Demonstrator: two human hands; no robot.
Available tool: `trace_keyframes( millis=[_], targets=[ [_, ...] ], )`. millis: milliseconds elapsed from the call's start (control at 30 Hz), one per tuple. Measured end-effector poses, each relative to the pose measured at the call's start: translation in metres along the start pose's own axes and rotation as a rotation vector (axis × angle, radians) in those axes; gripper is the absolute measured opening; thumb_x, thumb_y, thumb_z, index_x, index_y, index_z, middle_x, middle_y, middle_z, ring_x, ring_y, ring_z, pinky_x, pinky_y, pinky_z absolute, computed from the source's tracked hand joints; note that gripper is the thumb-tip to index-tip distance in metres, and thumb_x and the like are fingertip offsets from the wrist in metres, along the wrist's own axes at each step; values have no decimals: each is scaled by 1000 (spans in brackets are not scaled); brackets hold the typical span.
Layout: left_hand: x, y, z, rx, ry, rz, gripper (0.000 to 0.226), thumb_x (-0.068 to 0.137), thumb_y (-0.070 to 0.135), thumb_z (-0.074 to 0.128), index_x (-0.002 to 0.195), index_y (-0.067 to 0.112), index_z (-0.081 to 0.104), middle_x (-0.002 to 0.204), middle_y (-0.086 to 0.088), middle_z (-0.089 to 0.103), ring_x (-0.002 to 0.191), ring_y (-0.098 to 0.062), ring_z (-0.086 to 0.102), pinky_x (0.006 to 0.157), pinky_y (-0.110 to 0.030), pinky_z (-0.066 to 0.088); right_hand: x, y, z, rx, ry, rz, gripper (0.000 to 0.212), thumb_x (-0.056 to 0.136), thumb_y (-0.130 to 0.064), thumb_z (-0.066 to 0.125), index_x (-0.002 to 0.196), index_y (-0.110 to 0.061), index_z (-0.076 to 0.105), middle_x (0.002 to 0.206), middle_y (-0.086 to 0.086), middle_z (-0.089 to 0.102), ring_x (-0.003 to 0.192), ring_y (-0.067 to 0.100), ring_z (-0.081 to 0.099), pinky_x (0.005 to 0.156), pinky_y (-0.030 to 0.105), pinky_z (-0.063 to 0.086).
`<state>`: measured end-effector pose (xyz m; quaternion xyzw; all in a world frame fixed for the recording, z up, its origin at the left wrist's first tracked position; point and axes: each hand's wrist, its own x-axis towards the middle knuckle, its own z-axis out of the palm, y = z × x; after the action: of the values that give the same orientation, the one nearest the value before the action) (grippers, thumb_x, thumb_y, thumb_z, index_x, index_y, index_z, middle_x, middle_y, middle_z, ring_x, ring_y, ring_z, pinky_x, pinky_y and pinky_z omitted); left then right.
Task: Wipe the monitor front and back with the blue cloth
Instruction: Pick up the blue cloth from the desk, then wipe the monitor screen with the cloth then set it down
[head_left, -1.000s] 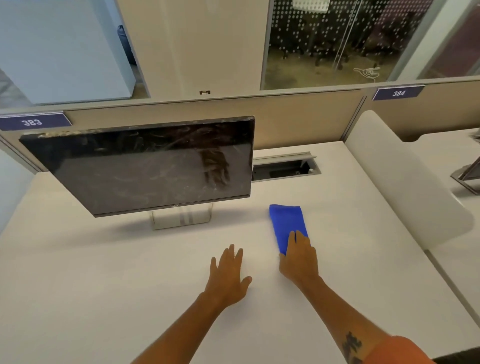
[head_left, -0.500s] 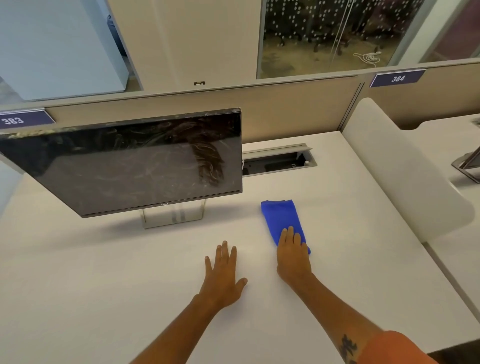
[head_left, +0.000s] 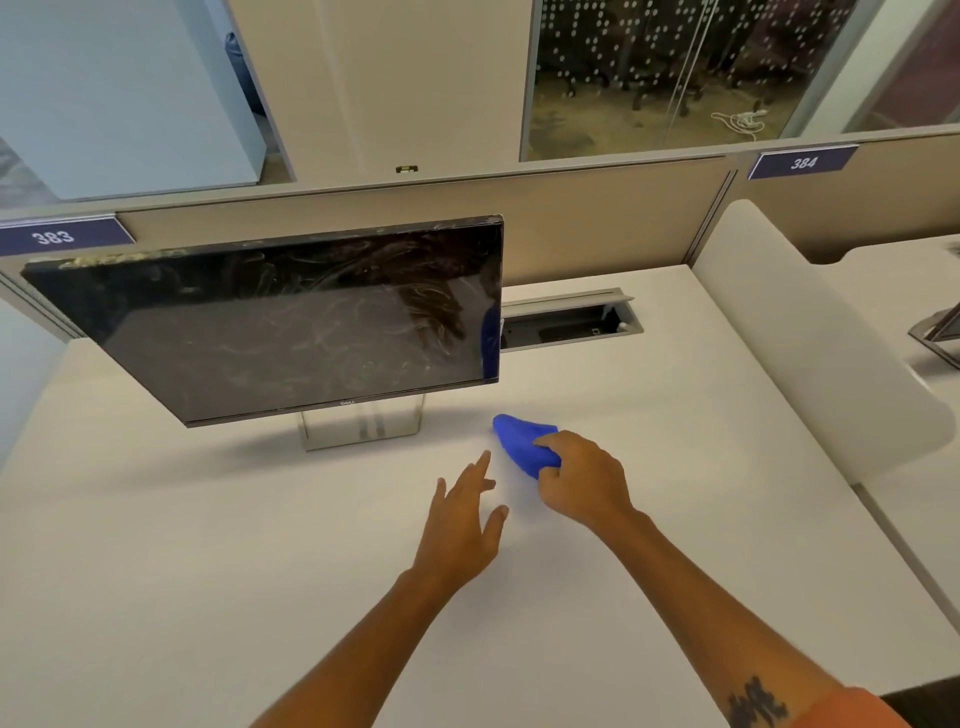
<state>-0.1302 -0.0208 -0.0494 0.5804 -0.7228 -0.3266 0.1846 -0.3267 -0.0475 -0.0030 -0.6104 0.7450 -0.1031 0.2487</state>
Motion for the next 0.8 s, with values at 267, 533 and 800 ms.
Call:
trace_keyframes(
  millis=[267, 533, 800],
  targets=[
    [-3, 6, -46, -452, 133, 83, 82, 89, 55, 65, 156, 41, 18, 152, 23, 38, 140, -6, 40, 116, -48, 36, -2, -49, -35, 266, -231, -218, 54, 85, -12, 63, 129, -40, 48, 103, -6, 69, 90, 23, 71, 84, 41, 66],
    [-30, -8, -100, -544, -7, 155, 31, 97, 42, 63, 124, 28, 63, 116, 3, 70, 105, -23, 66, 87, -48, 57, -21, -92, -50, 711, -330, -266, 44, 89, -9, 60, 126, -33, 62, 100, 6, 79, 97, 31, 75, 87, 41, 63],
    [-42, 0, -133, -821, 93, -14, 39, 96, 57, 56, 116, 26, 70, 107, -2, 74, 99, -22, 70, 85, -37, 58, -40, -108, -31, 1201, -365, -291, 58, 104, -54, 56, 145, -14, 63, 143, 17, 66, 127, 35, 66, 104, 42, 56]
  ],
)
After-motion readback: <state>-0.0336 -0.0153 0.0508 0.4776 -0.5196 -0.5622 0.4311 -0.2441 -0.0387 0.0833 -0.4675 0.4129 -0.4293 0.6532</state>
